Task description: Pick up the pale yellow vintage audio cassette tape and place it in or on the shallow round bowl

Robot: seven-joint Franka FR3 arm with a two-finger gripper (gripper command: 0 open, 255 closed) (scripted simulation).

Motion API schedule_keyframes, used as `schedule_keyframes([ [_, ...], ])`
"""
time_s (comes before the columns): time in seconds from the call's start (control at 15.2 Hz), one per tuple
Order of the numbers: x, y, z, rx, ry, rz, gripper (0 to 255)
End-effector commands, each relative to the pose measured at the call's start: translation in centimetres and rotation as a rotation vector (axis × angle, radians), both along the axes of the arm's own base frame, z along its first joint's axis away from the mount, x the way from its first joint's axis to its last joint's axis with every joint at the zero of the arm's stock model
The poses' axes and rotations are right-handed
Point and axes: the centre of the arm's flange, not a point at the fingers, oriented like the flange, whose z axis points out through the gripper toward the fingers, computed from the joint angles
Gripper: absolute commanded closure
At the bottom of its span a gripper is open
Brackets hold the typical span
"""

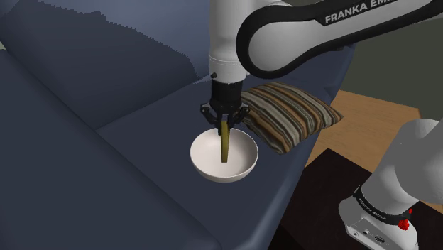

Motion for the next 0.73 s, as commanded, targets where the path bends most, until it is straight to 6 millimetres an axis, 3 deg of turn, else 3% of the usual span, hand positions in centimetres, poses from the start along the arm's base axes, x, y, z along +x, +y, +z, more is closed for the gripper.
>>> schedule_keyframes([
  [0.0, 0.0, 0.01, -0.05, 0.0, 0.0, 0.0, 255],
  [0.26, 0.0, 0.01, -0.05, 0.0, 0.0, 0.0, 255],
  [0.33, 0.0, 0.01, -0.05, 0.0, 0.0, 0.0, 0],
  [0.66, 0.0, 0.01, -0.05, 0.0, 0.0, 0.0, 0],
])
